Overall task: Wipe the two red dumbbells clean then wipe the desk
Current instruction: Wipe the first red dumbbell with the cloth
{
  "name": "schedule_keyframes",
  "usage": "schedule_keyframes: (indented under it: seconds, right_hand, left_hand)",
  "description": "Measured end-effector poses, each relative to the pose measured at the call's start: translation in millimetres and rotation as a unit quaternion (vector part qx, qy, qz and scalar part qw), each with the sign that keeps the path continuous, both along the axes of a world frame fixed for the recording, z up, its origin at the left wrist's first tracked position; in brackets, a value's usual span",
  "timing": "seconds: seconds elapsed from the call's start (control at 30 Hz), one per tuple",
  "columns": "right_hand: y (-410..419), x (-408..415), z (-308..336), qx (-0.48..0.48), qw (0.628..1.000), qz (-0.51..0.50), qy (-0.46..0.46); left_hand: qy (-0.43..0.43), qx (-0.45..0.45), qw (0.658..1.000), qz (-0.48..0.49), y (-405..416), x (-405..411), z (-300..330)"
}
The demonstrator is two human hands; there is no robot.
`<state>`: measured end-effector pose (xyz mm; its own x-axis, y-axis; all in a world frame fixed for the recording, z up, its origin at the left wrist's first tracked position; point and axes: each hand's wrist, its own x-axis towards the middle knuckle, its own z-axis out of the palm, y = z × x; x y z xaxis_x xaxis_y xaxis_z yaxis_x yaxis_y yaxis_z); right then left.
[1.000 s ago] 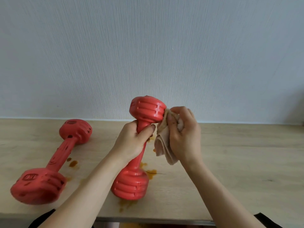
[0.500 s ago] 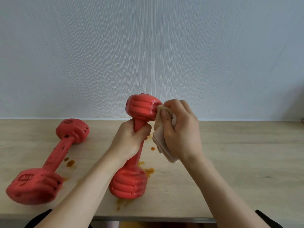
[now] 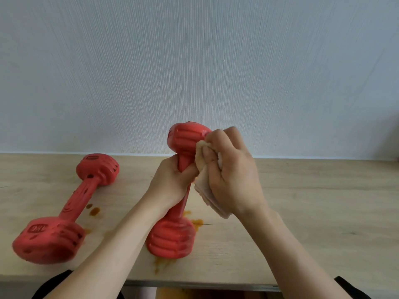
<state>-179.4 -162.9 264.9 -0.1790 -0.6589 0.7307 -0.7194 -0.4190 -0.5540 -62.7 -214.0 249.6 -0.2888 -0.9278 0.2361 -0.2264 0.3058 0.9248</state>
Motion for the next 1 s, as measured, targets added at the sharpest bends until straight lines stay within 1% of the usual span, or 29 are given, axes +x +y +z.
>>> schedule_keyframes:
  seconds: [0.07, 0.13, 0.23, 0.3, 0.37, 0.43, 0.47, 0.5, 0.57, 0.67, 0.73, 0.8, 0.87, 0.93, 0.97, 1.0]
  right_hand:
    - [-1, -4, -2, 0.005, 0.999, 0.021, -0.031]
    - [-4, -12, -8, 0.034, 0.997, 0.036, -0.064]
    - [-8, -22, -16, 0.080, 0.992, 0.030, -0.095]
    - [-10, -21, -15, 0.073, 0.992, 0.016, -0.106]
    - [-9, -13, -7, 0.007, 0.997, -0.015, -0.072]
    - [-8, -3, 3, -0.061, 0.997, -0.053, 0.005]
    - [-8, 0, 6, -0.074, 0.995, -0.061, 0.029]
    - [-9, 0, 8, -0.072, 0.995, -0.059, 0.028]
    - [-15, -8, 5, -0.045, 0.998, -0.023, -0.042]
    - [-24, -23, -3, 0.010, 0.985, 0.031, -0.169]
    - [-27, -29, -6, 0.045, 0.958, 0.091, -0.269]
    - [-29, -33, -9, 0.086, 0.912, 0.156, -0.370]
    - [-30, -36, -11, 0.126, 0.856, 0.221, -0.449]
    - [-32, -41, -14, 0.159, 0.775, 0.296, -0.535]
    - [-34, -44, -17, 0.171, 0.746, 0.315, -0.562]
    - [-35, -47, -19, 0.183, 0.733, 0.321, -0.571]
  left_hand:
    - [0.014, 0.019, 1.000, -0.021, -1, -1, -2]
    - [0.028, 0.037, 0.998, -0.044, 0, 0, -3]
    - [0.058, 0.061, 0.996, -0.039, 2, 0, -2]
    - [0.064, 0.061, 0.996, -0.031, 4, 1, -1]
    - [0.045, 0.048, 0.997, -0.029, 4, 1, 0]
    - [0.016, 0.035, 0.999, -0.034, 4, -1, 0]
    - [0.011, 0.034, 0.999, -0.038, 4, -2, -1]
    - [0.013, 0.033, 0.998, -0.045, 4, -2, -1]
    - [0.027, 0.031, 0.997, -0.067, 3, -3, -2]
    - [0.049, 0.030, 0.992, -0.108, 2, -5, -1]
    - [0.065, 0.033, 0.986, -0.149, 4, -5, 0]
    - [0.069, 0.032, 0.978, -0.194, 7, -5, 3]
    - [0.063, 0.026, 0.973, -0.219, 6, -4, 4]
    - [0.045, 0.030, 0.973, -0.224, 5, -3, 3]
    - [0.031, 0.031, 0.972, -0.232, 5, -3, 3]
    - [0.024, 0.037, 0.968, -0.245, 5, -3, 3]
